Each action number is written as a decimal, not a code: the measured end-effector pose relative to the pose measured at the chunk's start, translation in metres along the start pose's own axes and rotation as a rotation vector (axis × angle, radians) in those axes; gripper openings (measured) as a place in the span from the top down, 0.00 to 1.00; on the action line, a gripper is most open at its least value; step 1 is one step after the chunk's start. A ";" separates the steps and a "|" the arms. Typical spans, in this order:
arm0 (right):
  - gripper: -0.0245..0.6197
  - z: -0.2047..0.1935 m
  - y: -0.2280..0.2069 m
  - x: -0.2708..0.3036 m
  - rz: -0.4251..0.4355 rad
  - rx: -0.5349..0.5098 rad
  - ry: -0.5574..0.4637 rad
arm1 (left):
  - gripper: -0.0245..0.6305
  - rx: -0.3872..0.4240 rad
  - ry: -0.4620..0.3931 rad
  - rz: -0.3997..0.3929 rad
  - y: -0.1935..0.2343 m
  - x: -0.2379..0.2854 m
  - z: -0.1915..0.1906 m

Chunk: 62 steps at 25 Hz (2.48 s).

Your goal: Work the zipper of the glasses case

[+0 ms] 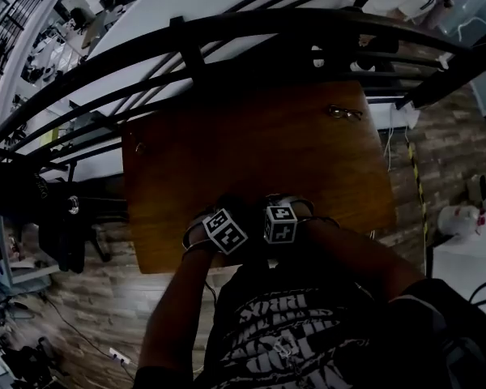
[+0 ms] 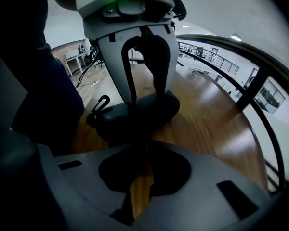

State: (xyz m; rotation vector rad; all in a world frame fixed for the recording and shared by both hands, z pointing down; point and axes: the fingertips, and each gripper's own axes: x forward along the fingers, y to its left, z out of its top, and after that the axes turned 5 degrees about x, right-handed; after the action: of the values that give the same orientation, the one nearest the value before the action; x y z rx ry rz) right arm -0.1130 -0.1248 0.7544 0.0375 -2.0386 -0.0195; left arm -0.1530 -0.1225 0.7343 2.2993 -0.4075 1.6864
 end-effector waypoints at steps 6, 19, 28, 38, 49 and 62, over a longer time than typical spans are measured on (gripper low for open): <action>0.93 0.008 -0.010 0.002 0.039 -0.048 0.024 | 0.65 0.005 -0.011 0.006 0.003 -0.003 0.000; 0.93 0.035 -0.050 0.018 0.067 -0.176 0.027 | 0.65 0.016 -0.031 0.016 0.004 -0.005 0.000; 0.93 0.063 -0.071 0.035 0.058 -0.375 0.022 | 0.65 0.014 -0.041 0.018 0.004 -0.005 0.001; 0.96 0.128 -0.111 0.044 0.005 -0.347 -0.076 | 0.65 0.028 -0.053 0.016 0.009 -0.005 0.001; 0.96 0.027 -0.070 -0.024 -0.041 0.125 -0.037 | 0.65 -0.014 -0.086 0.020 -0.012 -0.016 0.002; 0.96 -0.066 0.028 -0.117 -0.320 0.746 -0.149 | 0.76 -0.247 -0.388 0.122 0.006 -0.040 -0.009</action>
State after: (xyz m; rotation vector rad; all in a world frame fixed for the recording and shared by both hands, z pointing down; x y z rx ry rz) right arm -0.0020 -0.0927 0.6800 0.8455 -2.0600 0.5504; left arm -0.1746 -0.1218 0.6991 2.4447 -0.8002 1.1499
